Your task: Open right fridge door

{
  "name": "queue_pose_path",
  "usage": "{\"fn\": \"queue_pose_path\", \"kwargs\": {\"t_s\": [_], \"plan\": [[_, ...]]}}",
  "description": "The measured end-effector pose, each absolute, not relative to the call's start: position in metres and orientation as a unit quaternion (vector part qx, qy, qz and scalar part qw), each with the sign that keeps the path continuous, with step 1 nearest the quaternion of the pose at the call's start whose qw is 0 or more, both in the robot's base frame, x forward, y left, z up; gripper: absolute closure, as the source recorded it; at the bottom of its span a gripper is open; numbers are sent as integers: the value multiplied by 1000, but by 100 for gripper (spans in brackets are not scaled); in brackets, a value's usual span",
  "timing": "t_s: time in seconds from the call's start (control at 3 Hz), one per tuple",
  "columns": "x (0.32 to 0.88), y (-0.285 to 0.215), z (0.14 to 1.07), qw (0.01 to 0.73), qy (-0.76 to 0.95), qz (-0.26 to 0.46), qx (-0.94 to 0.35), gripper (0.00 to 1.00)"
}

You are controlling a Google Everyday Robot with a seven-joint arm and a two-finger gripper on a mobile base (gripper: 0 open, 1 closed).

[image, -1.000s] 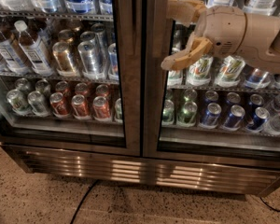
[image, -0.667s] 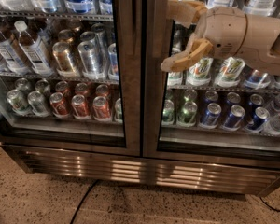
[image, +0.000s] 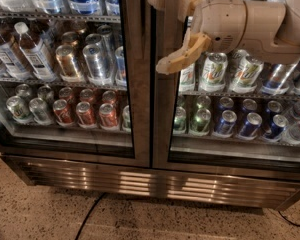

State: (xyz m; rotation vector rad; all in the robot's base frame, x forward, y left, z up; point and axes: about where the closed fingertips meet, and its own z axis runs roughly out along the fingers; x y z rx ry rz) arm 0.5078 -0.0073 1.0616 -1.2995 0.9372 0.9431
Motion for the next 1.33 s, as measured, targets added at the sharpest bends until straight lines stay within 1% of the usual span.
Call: {"fn": "queue_pose_path", "kwargs": {"t_s": [0.33, 0.67, 1.33], "plan": [[508, -7, 1062, 598, 404, 406, -560, 0], [507, -8, 1061, 598, 404, 406, -560, 19], [511, -11, 1060, 599, 403, 406, -561, 65]]}}
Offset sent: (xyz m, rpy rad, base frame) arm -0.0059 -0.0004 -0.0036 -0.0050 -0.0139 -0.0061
